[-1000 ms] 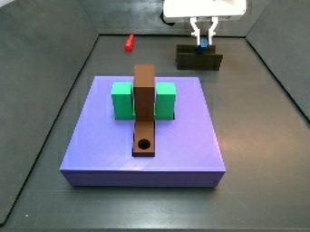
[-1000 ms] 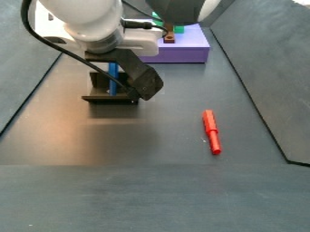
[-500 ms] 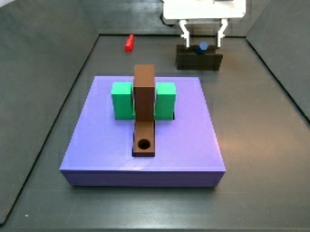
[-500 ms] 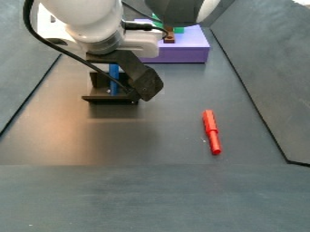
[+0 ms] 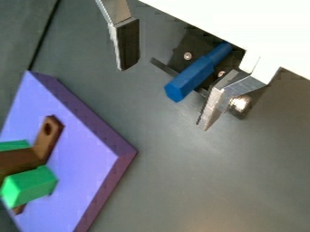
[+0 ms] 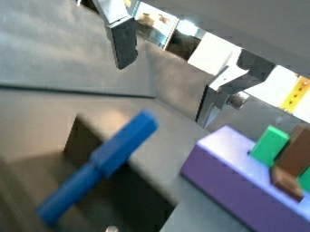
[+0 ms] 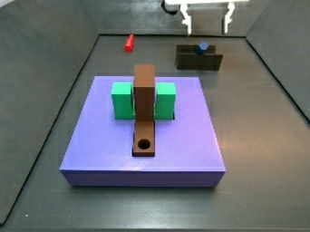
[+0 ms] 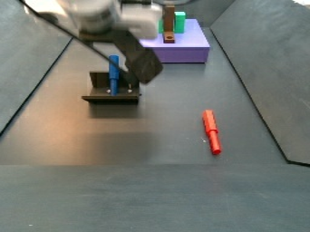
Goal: Pick up the blue object. Move up. Place the blue object on the fixture. Regrasp the blue object. Move to above the board. Insert the blue object.
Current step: Regrasp the blue object.
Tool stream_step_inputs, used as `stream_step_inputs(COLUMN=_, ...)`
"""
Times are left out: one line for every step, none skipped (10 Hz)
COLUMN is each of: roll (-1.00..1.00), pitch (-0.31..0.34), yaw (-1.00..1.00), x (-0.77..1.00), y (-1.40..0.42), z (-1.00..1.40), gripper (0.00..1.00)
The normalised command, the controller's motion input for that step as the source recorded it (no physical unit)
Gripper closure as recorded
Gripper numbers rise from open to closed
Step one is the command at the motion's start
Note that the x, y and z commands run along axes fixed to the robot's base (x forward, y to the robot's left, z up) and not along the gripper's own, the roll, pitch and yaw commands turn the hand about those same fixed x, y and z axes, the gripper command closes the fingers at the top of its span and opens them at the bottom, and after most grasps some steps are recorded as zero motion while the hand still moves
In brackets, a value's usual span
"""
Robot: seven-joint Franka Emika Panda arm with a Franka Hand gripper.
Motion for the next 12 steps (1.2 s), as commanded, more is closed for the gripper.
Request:
stream_step_inputs(roll=0.06, pitch=0.0, yaw=0.0, x=0.0, y=-0.09, z=0.56, gripper=0.0)
stream_step_inputs(roll=0.05, pitch=-0.017, yaw=0.01, x=0.0, y=-0.15, z=0.48, gripper=0.0)
stream_step_inputs(roll=0.14, pitch=-0.011, yaw=0.01, x=0.0, y=-0.18, z=0.51, gripper=0.0)
stream_step_inputs(roll=0.27, pitch=0.0, yaw=0.02, x=0.0, y=-0.15, z=0.56, gripper=0.0)
stream_step_inputs(roll=0.44, pitch=0.0, yaw=0.03, x=0.05, y=-0.18, z=0.59, gripper=0.0)
stream_step_inputs(roll=0.55, pitch=0.0, yaw=0.04, x=0.09, y=-0.21, z=0.6, gripper=0.0)
stream_step_inputs(roll=0.63, pitch=0.0, yaw=0.05, x=0.11, y=-0.23, z=0.54, gripper=0.0)
stream_step_inputs(roll=0.75, pitch=0.0, yaw=0.05, x=0.12, y=-0.2, z=0.49, gripper=0.0)
stream_step_inputs(roll=0.82, pitch=0.0, yaw=0.05, x=0.12, y=-0.15, z=0.47, gripper=0.0)
stream_step_inputs(roll=0.9, pitch=0.0, yaw=0.05, x=0.12, y=-0.14, z=0.48, gripper=0.0)
stream_step_inputs(roll=0.99, pitch=0.0, yaw=0.05, x=0.13, y=-0.15, z=0.45, gripper=0.0)
stream_step_inputs(roll=1.0, pitch=0.0, yaw=0.11, x=0.15, y=-0.15, z=0.32, gripper=0.0)
